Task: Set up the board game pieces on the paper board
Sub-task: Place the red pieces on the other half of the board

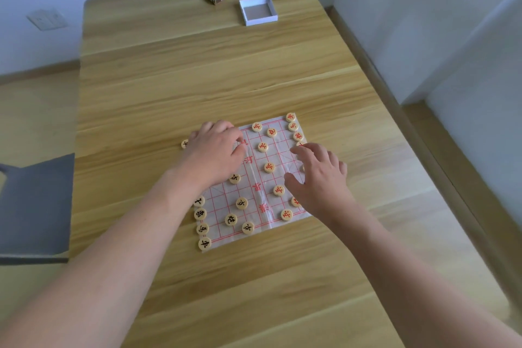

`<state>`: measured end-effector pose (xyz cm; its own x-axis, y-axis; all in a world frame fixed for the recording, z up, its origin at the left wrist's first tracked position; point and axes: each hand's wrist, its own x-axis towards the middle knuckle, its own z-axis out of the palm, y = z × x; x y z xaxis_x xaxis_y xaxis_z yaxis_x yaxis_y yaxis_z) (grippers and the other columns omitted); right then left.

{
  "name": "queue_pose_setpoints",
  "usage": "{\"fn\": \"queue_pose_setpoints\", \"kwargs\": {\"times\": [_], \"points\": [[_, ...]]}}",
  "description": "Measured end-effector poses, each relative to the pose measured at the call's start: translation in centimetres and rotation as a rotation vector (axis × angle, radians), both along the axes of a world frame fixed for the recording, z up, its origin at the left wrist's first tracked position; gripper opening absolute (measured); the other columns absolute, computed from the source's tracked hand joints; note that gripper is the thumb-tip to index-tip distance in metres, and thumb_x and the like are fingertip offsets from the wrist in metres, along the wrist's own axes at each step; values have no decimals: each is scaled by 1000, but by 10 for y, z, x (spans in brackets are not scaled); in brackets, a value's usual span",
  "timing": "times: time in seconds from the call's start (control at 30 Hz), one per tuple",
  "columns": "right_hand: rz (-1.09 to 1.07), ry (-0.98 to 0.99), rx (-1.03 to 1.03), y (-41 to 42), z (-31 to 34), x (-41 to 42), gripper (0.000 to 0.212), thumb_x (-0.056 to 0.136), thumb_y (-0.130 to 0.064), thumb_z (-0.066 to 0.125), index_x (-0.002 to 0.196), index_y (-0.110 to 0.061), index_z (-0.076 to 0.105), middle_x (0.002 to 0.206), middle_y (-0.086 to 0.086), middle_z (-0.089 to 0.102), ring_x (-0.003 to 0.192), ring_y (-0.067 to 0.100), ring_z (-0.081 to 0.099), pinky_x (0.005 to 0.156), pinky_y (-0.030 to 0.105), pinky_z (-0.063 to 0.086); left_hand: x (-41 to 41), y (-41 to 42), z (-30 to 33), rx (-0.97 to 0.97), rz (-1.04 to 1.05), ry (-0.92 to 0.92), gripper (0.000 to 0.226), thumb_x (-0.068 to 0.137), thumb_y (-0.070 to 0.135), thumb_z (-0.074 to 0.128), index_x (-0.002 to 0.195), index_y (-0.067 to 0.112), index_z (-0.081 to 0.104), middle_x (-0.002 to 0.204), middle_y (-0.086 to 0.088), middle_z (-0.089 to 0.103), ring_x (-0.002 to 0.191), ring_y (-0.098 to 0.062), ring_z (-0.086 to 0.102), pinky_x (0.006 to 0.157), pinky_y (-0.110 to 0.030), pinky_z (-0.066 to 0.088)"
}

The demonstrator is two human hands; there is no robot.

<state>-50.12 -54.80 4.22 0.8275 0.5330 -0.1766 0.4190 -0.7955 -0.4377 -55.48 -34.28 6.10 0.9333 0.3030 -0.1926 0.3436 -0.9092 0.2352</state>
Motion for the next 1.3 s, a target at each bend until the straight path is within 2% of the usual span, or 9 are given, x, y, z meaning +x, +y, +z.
{"fn": "queue_pose_setpoints", "kwargs": {"times": [0.3, 0.47, 0.7, 1.0, 1.3], "points": [[-303, 38, -45, 1, 31, -64, 55, 88, -37, 51, 141, -25, 40, 140, -3, 37, 128, 24, 32, 108, 41, 21, -38, 3, 9, -68, -167, 126, 36, 97, 34, 33, 126, 25, 53, 140, 3, 45, 133, -21, 31, 109, -43, 29], [-446, 77, -36, 3, 45, -115, 53, 89, -38, 49, 140, -25, 40, 142, -2, 36, 130, 24, 31, 111, 41, 19, -54, 10, 31, -68, -227, 128, 37, 96, 33, 34, 126, 26, 54, 139, 3, 46, 130, -21, 34, 108, -42, 30], [-532, 109, -43, -14, 58, -143, 53, 90, -39, 46, 141, -24, 40, 142, 0, 36, 130, 27, 31, 111, 42, 19, -63, -6, 54, -26, -282, 139, 38, 97, 33, 33, 129, 25, 51, 141, 3, 44, 129, -22, 35, 104, -40, 30], [-597, 101, -30, -13, 72, -173, 53, 89, -37, 47, 140, -26, 40, 142, 0, 36, 130, 27, 32, 109, 42, 19, -87, -12, 63, -29, -333, 150, 35, 96, 36, 36, 122, 24, 55, 137, 2, 48, 128, -22, 36, 105, -41, 31], [-720, 91, -24, 56, 85, -233, 51, 88, -37, 46, 138, -26, 42, 141, 0, 36, 132, 26, 32, 108, 42, 19, -122, 38, 74, -34, -493, 98, 34, 95, 33, 36, 121, 23, 55, 138, 0, 48, 129, -22, 37, 105, -44, 32]]}}
